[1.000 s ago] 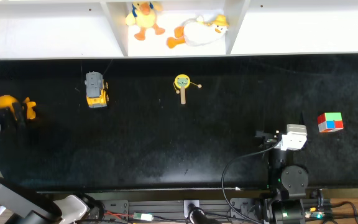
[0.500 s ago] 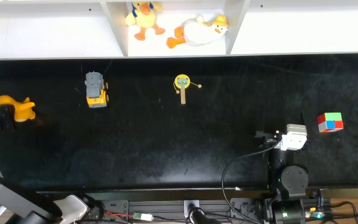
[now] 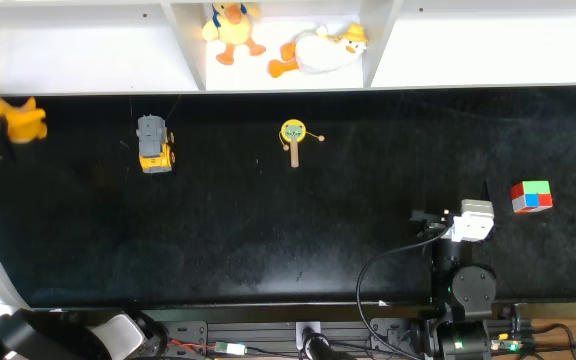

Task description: Store Toys

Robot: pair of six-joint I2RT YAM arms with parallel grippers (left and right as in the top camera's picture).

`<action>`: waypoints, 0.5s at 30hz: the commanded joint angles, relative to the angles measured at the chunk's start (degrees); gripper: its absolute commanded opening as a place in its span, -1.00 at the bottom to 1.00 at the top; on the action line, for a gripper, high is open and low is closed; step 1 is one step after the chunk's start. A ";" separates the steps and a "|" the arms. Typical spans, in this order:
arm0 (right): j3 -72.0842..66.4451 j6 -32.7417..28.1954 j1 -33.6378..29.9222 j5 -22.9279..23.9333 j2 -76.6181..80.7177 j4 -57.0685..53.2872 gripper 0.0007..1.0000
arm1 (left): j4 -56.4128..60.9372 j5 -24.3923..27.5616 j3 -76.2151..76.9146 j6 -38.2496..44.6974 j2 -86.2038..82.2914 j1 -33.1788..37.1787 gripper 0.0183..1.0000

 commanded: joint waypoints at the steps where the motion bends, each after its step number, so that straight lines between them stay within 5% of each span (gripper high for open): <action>1: -0.79 0.24 0.22 -0.35 -0.44 0.09 0.99 | 0.15 -0.44 2.21 -9.49 -0.87 -1.22 -0.52; 15: -0.79 0.24 0.22 -0.35 -0.44 0.09 0.99 | -0.33 -10.84 3.28 -15.65 2.49 -7.72 -0.49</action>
